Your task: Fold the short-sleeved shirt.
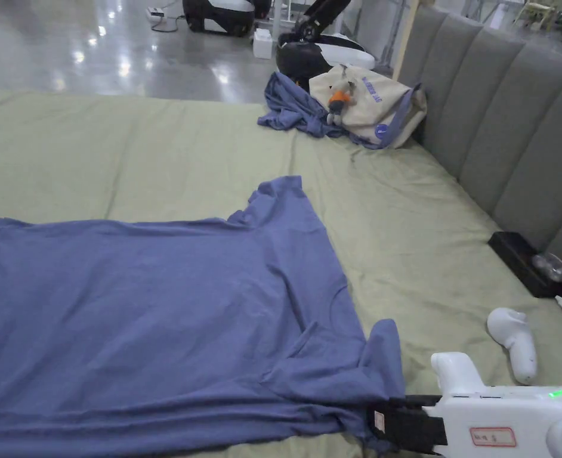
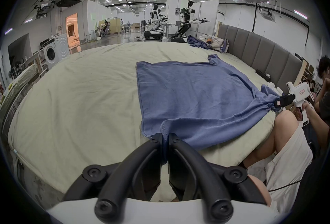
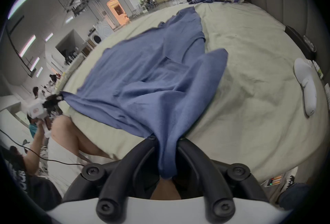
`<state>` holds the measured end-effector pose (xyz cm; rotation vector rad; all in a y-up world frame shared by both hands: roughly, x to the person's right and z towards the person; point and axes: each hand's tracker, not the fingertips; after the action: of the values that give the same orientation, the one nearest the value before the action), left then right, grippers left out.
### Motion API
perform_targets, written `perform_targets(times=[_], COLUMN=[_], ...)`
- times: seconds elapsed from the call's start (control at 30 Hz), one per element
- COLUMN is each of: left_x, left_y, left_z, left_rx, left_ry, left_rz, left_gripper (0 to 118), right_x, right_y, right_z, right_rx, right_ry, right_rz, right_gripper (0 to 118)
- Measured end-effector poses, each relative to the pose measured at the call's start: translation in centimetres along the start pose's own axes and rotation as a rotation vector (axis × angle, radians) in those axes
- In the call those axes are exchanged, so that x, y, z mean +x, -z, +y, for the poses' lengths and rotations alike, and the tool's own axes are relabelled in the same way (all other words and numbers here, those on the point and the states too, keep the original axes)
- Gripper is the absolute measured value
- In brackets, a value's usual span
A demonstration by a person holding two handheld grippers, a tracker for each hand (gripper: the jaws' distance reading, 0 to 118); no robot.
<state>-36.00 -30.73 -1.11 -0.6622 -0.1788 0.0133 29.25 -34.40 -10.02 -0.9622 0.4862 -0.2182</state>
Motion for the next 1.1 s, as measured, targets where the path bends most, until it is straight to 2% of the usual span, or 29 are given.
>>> perform_targets(times=[0.03,0.17,0.4,0.5,0.6,0.8,1.1], left_x=[0.0,0.0,-0.5,-1.5,-2.6,-4.0,-6.4], left_y=[-0.2,-0.8,-1.9,-1.7,-1.2,1.5,8.2], left_z=[-0.1,-0.5,-0.2,1.2,3.0,7.4,11.4], left_rx=[0.006,0.029,0.092,0.129,0.187,0.27,0.271], left_ry=[-0.01,-0.03,-0.116,-0.155,-0.201,-0.217,-0.258], left_rz=[-0.003,-0.01,-0.055,-0.069,-0.087,-0.074,-0.056], left_gripper=[8,8,8,8,8,8,8], right_x=[-0.1,-1.2,-1.6,-2.0,-2.8,-3.4,-2.5], right_y=[-0.3,-1.4,-3.1,-3.1,-3.2,-2.6,2.8], right_z=[0.1,-0.3,1.0,2.9,5.6,12.3,19.1], right_rx=[-0.008,0.037,0.104,0.1,0.104,0.157,0.209], right_ry=[0.008,-0.026,0.021,0.015,-0.028,-0.081,-0.092], right_rz=[0.021,-0.011,0.049,0.06,0.055,0.064,0.036], right_gripper=[11,11,11,11,11,11,11])
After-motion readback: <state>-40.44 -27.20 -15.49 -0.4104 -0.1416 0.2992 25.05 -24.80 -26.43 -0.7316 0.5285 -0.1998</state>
